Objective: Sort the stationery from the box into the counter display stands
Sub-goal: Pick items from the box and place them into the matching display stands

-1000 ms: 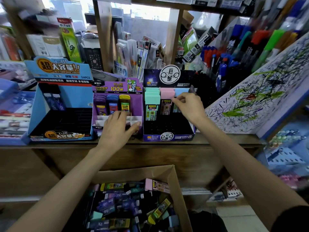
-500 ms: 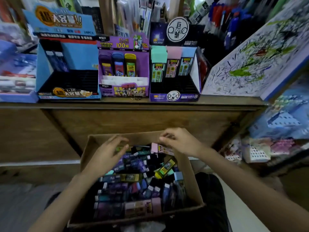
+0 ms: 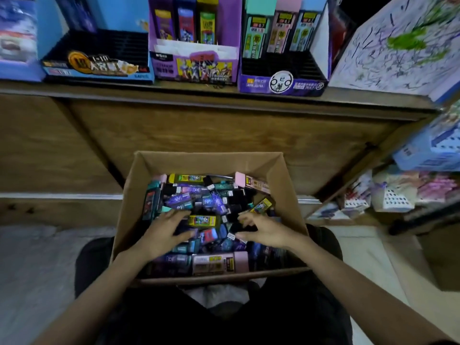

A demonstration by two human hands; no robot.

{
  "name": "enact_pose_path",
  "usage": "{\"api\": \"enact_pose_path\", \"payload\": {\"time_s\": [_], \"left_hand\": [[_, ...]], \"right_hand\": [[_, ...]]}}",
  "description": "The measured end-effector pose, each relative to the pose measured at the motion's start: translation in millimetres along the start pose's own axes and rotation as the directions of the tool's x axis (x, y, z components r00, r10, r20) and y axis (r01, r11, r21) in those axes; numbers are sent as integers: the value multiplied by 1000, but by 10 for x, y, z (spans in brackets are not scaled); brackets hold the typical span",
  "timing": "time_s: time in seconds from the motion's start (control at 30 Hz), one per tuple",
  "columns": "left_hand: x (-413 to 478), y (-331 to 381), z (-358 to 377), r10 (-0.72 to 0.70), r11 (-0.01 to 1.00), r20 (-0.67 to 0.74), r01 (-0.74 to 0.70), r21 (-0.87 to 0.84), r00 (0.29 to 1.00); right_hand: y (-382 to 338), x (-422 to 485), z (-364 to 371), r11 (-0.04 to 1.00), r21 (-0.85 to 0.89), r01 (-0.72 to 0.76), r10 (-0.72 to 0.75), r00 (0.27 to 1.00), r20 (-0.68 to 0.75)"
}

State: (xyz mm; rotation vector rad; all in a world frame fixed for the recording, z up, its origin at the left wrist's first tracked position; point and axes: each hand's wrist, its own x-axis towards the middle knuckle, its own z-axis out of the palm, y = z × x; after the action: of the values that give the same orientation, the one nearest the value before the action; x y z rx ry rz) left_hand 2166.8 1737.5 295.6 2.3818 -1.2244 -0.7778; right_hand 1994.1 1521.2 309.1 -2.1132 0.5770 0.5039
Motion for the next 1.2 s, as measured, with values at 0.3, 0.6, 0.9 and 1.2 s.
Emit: {"api": "enact_pose_path", "payload": {"time_s": [0.3, 0.6, 0.9, 1.2], "left_hand": [[9, -48, -113, 46, 996, 1, -46, -71, 999], [-144, -157, -124, 55, 993, 68, -62, 103, 996], [-70, -143, -141, 121, 987, 215, -140, 77, 969], [145, -254, -276, 20, 976, 385, -101, 191, 923]], "right_hand": [[-93, 21, 191, 991, -52, 122, -127, 986, -107], [-163, 1, 218, 979, 103, 173, -162, 981, -108], [-179, 73, 156, 960, 242, 137, -123, 990, -74], [-148, 24, 81, 858, 508, 73, -54, 997, -53]]}}
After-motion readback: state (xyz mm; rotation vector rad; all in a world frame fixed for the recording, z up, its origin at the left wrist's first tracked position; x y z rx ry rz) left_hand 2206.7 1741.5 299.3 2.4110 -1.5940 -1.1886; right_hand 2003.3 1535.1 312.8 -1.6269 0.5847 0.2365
